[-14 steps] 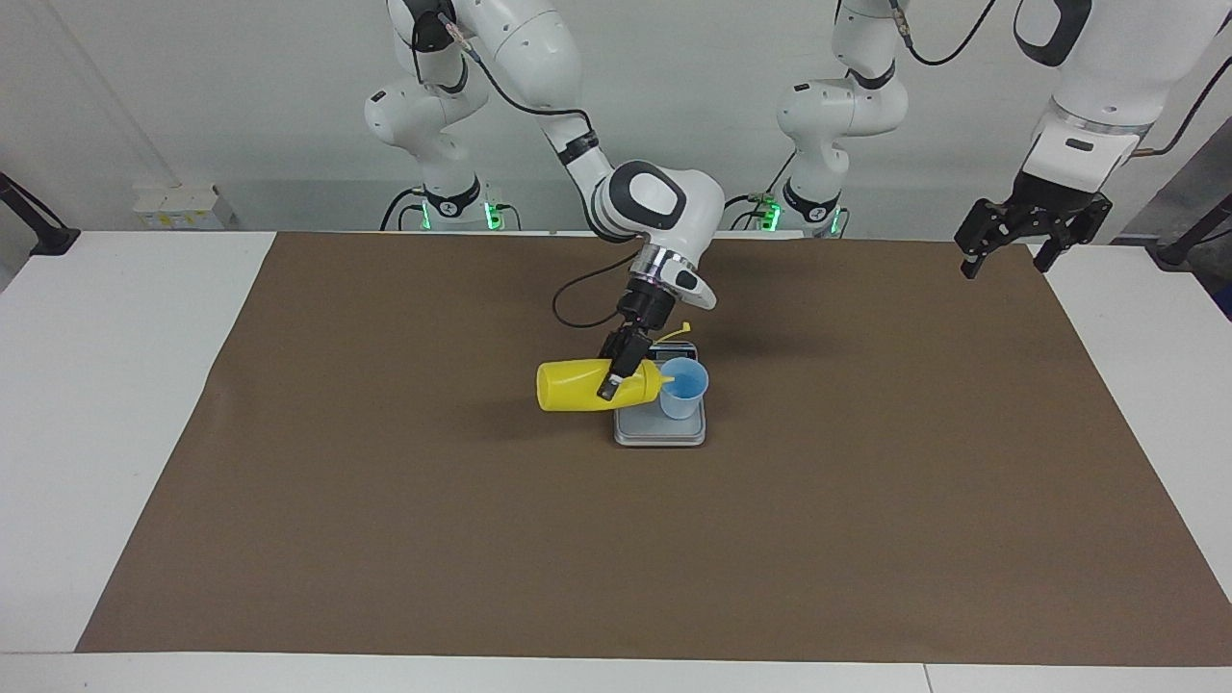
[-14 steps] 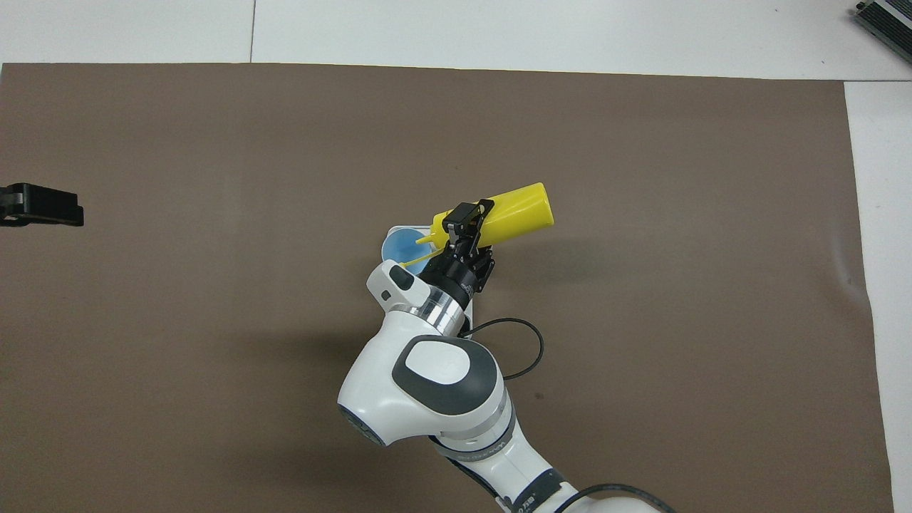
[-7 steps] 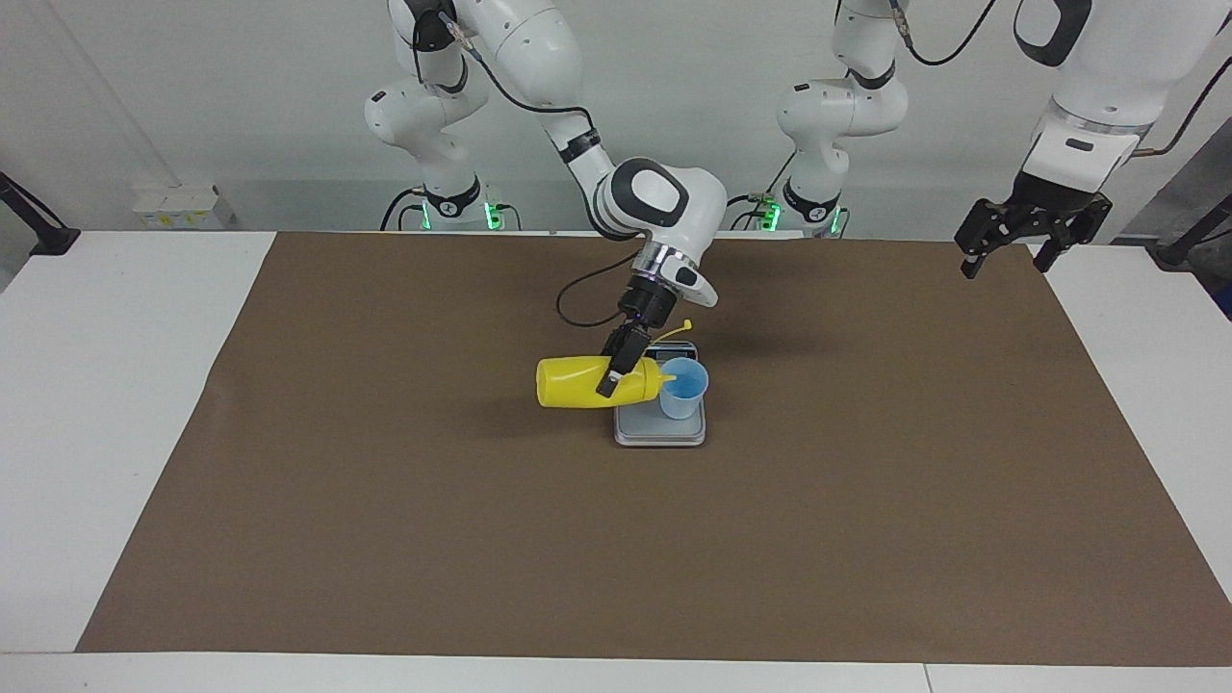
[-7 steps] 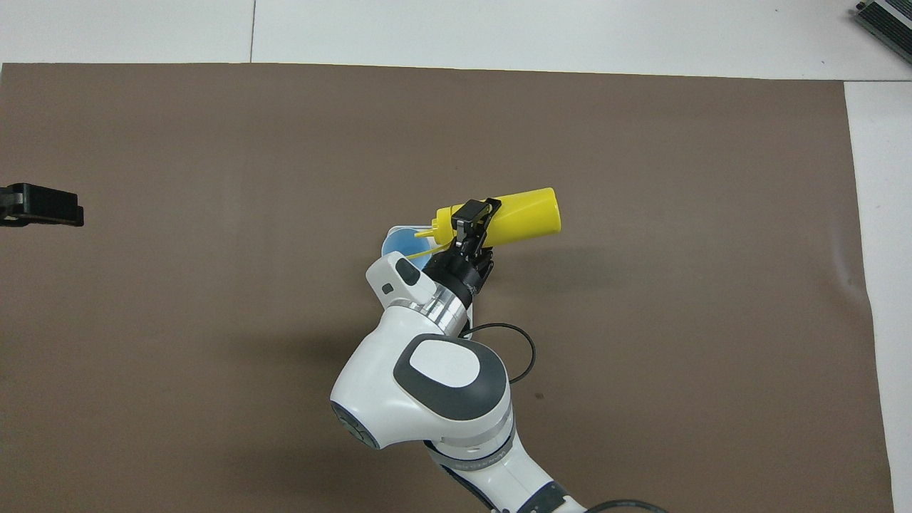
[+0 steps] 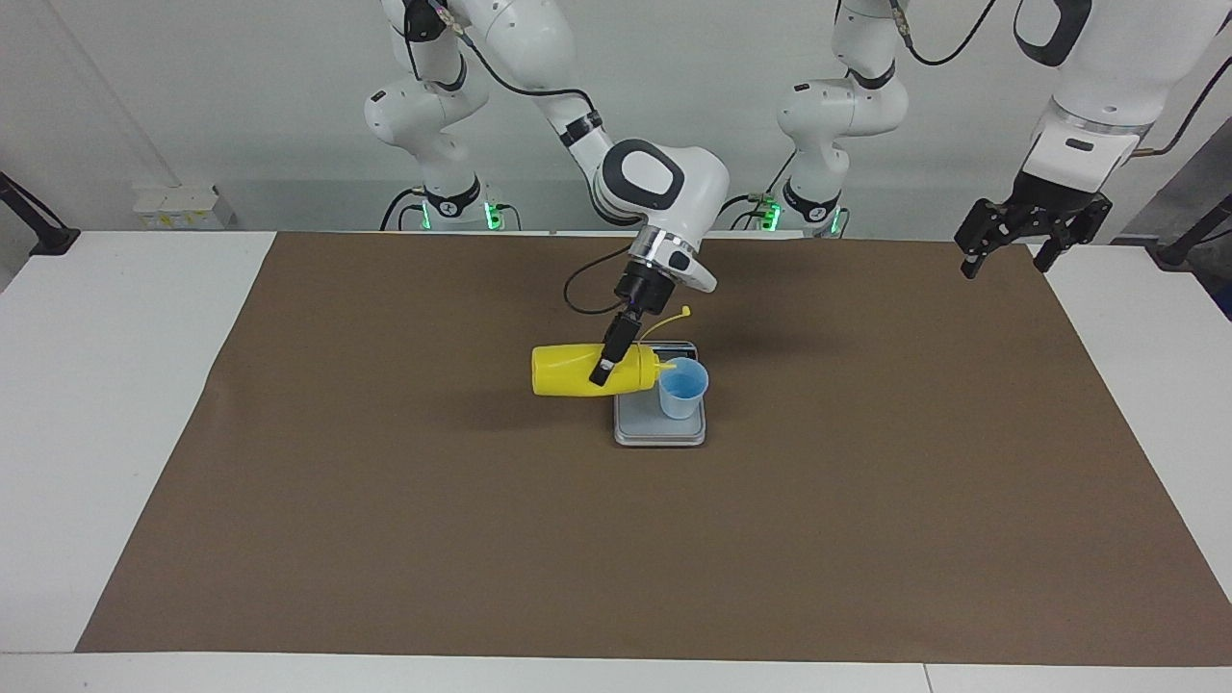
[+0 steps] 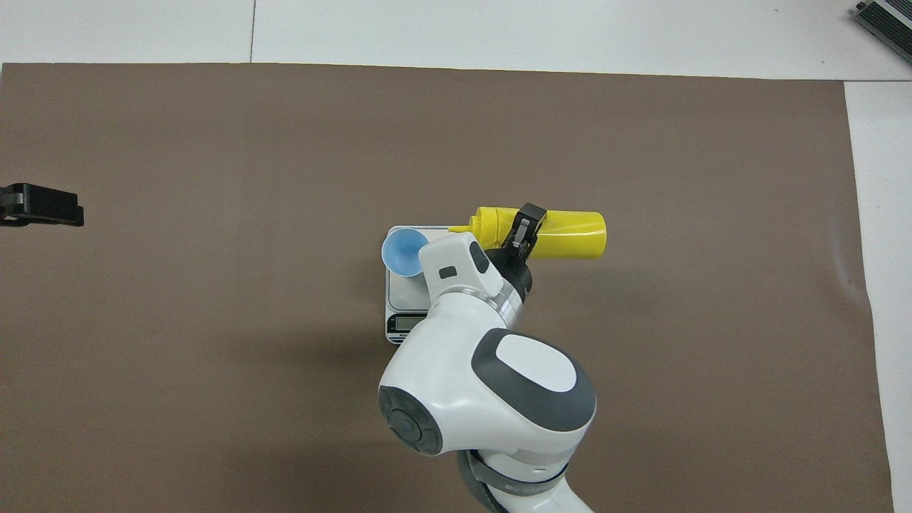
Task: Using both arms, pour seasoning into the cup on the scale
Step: 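Raise the bottle upright and carry it back with the right gripper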
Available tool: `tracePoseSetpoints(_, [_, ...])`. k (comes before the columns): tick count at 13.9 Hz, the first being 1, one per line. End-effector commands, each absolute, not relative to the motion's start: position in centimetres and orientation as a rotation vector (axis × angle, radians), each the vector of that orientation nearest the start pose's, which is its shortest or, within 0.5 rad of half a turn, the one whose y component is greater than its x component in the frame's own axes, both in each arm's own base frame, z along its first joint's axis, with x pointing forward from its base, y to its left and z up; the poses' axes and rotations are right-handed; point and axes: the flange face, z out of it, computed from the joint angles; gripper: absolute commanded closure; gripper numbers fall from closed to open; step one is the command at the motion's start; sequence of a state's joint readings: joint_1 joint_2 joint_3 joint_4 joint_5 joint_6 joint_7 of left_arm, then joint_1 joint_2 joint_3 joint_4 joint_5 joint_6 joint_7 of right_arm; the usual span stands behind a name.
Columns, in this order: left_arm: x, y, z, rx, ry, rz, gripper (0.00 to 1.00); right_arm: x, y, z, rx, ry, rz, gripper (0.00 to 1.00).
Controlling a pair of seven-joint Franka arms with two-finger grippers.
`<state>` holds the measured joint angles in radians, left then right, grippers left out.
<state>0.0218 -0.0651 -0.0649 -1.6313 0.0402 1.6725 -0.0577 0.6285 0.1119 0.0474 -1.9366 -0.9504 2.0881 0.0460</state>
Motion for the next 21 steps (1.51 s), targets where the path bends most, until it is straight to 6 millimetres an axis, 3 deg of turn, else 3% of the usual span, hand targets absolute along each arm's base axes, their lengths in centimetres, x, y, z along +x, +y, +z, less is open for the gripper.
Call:
tracePoseSetpoints(1, [53.6, -1.8, 63.9, -3.107, -0.026, -0.162, 0.00, 47.3, 31.2, 46.0, 2.116, 1.245, 0.451, 0.96])
tracePoseSetpoints(5, [53.6, -1.8, 63.9, -3.107, -0.026, -0.162, 0.00, 46.3, 26.9, 46.6, 2.328, 1.197, 0.544, 1.00])
tracePoseSetpoints(7, [53.6, -1.8, 63.9, -3.107, -0.026, -0.162, 0.00, 45.3, 25.7, 46.6, 2.411, 1.189, 0.581, 1.00])
tracePoseSetpoints(13, [53.6, -1.8, 63.9, -3.107, -0.026, -0.162, 0.00, 46.3, 20.5, 43.5, 2.561, 1.207, 0.728, 0.99])
tracePoseSetpoints(17, [53.6, -1.8, 63.9, -3.107, -0.026, -0.162, 0.00, 47.2, 18.9, 43.1, 2.620, 1.274, 0.724, 0.99])
tracePoseSetpoints(21, [53.6, -1.8, 63.9, -3.107, -0.026, -0.162, 0.00, 48.4, 15.6, 43.0, 2.708, 1.344, 0.735, 0.99])
